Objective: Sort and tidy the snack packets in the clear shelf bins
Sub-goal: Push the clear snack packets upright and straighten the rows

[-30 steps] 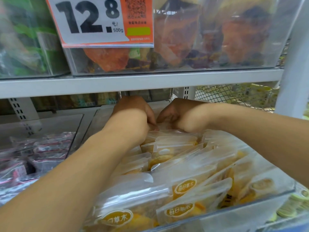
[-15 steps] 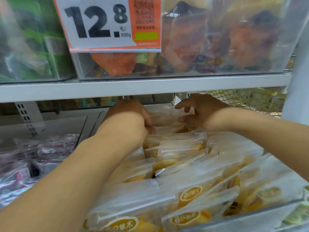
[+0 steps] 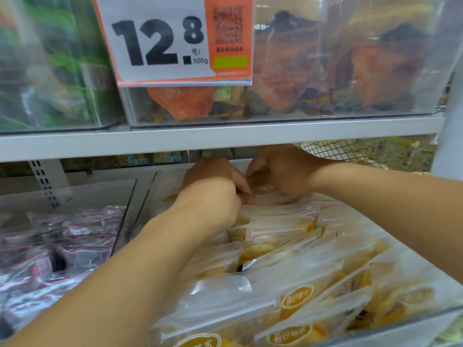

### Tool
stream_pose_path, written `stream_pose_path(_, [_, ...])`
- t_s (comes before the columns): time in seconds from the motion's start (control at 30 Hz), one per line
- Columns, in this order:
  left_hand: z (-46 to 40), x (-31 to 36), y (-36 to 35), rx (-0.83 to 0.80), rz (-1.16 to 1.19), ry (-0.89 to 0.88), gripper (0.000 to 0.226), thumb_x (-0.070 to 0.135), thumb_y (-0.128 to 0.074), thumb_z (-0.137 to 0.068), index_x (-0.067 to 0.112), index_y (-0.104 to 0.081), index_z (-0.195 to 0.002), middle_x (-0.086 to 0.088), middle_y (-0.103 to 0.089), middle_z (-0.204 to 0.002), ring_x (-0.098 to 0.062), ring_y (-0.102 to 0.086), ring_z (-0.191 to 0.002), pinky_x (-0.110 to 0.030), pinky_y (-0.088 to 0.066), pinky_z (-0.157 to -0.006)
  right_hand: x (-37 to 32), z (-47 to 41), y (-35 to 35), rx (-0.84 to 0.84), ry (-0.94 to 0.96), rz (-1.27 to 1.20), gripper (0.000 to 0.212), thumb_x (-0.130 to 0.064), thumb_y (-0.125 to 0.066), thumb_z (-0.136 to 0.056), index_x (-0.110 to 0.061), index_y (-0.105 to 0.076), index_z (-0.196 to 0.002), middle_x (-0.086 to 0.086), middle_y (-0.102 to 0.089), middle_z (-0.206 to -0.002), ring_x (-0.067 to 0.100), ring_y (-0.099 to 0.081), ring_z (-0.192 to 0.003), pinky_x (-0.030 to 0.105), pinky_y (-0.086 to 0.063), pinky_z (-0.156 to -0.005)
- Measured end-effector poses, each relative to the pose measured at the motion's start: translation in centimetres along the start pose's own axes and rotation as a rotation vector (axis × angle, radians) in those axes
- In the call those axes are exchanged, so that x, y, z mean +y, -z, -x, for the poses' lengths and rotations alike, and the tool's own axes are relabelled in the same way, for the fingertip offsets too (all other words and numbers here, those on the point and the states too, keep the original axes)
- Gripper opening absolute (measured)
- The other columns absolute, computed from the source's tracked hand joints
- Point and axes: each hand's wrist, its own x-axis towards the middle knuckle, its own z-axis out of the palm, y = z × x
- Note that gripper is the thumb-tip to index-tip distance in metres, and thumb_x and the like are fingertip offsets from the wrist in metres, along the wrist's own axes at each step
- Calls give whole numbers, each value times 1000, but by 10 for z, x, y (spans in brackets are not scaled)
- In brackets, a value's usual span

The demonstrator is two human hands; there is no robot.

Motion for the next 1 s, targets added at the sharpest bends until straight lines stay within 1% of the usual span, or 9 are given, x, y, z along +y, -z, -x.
stream_pose_path(0.1, [-4,-2,0,-14,72,33,6,28,-83,-83,33,-80,-84,15,-65,-77,-10,-61,-84,-15,-40,-71,0,-1,-1,-9,-8,-60,16,-29,-65,-95,-27,-80,-100,-14,-74,-96,7,-65,-91,28,-51,-91])
stream_pose_path(0.23, [0,-2,2,-26,67,12,9,24,-84,-82,30,-80,-88,10,-72,-88,-14,-67,-90,-24,-52,-85,-1,6,8,-130,-64,15,21,-31,-61,-97,-28,-74,-114,-12,-73,-106,10,-66,-98,34,-51,-96])
stream_pose_path(0.37, [11,-5,12,29,30,30,9,28,-84,-81,31,-77,-86,12,-71,-95,-15,-66,-92,-27,-54,-89,-7,27,18,-99,-118,63,39,-34,-53,-102,-30,-52,-141,-8,-59,-134,15,-56,-120,22,-41,-97])
stream_pose_path(0.43, [15,-8,18,49,-59,54,13,41,-83,-79,29,-76,-79,12,-68,-88,-14,-64,-85,-27,-55,-82,-6,43,23,-85,-119,75,36,-36,-59,-98,-35,-56,-133,-10,-58,-132,13,-56,-118,18,-40,-91])
stream_pose_path(0.57, [21,-11,22,23,-211,112,38,60,-73,-79,23,-75,-83,3,-67,-82,-19,-62,-76,-33,-57,-75,0,56,27,-3,-102,62,20,-48,-71,-85,-33,-67,-97,-9,-60,-104,14,-56,-94,24,-45,-78])
stream_pose_path(0.73, [17,-8,20,-32,-217,93,22,41,-76,-81,21,-77,-91,2,-73,-91,-23,-67,-83,-38,-59,-83,0,54,33,-199,-112,2,21,-42,-69,-89,-24,-77,-96,-3,-74,-87,9,-64,-77,23,-52,-74])
stream_pose_path(0.87, [12,-5,19,-37,-141,127,17,30,-81,-81,21,-79,-94,0,-74,-98,-24,-68,-90,-39,-58,-89,3,45,33,-220,-139,35,12,-21,-72,-89,-30,-77,-95,-23,-66,-73,-15,-59,-65,1,-41,-62])
stream_pose_path(0.93, [12,-3,20,-48,-105,136,10,30,-84,-80,25,-81,-88,2,-74,-98,-23,-68,-92,-37,-57,-92,1,41,27,-205,-134,93,17,-17,-72,-88,-33,-76,-92,-22,-66,-78,-6,-63,-72,3,-43,-65])
stream_pose_path(1.0, [14,-4,22,-36,-68,133,7,30,-86,-78,28,-80,-78,7,-74,-91,-20,-68,-91,-33,-57,-92,-5,36,21,-191,-135,154,13,-16,-70,-87,-26,-78,-93,-10,-72,-90,16,-69,-87,22,-53,-82])
